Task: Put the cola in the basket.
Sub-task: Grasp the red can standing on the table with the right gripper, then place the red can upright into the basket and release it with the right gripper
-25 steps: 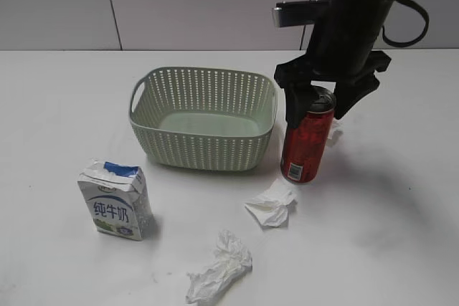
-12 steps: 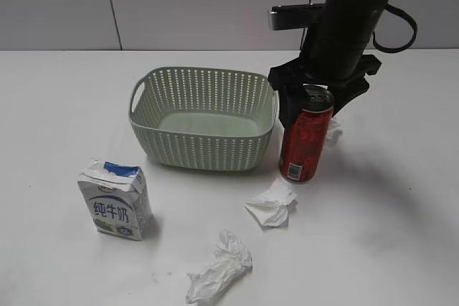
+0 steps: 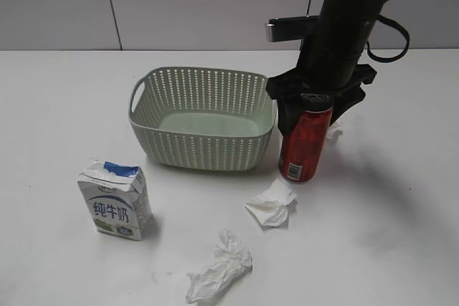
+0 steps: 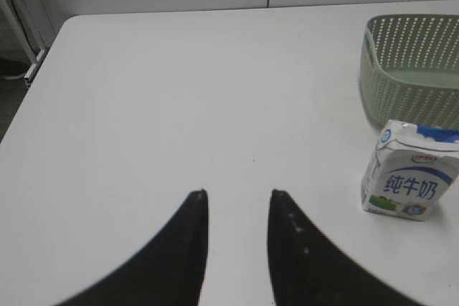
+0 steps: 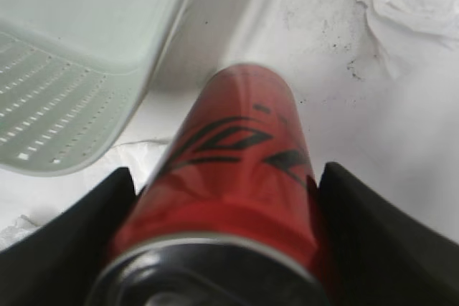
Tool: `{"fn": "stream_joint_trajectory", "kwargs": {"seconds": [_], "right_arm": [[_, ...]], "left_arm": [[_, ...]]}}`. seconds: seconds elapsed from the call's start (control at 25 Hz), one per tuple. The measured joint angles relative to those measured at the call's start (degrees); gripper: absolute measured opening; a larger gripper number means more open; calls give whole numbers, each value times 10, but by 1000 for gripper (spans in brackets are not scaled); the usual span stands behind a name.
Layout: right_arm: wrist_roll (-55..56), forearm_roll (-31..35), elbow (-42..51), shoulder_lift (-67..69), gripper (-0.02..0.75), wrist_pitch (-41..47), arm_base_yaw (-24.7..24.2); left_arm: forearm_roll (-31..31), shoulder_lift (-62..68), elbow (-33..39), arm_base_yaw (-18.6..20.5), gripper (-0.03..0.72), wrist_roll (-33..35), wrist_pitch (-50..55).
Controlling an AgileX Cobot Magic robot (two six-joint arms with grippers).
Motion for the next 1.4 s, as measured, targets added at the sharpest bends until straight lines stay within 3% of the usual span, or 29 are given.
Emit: {"fn": "stream_joint_trajectory", "kwargs": {"seconds": [0.16, 0.44, 0.64, 1.24, 1.4], "right_arm": [[1, -4, 0, 0, 522, 13, 0], [1, -54, -8, 1, 522, 39, 0], [-12, -100, -65, 7, 522, 69, 0], [-44, -73, -255, -29, 522, 77, 1], [-59, -83, -292, -29, 522, 78, 20]], "left_arm": [[0, 0, 0, 0, 232, 0, 0], [0, 0, 0, 0, 232, 0, 0], [0, 0, 0, 0, 232, 0, 0], [0, 0, 0, 0, 232, 0, 0], [0, 0, 0, 0, 234, 0, 0]]}}
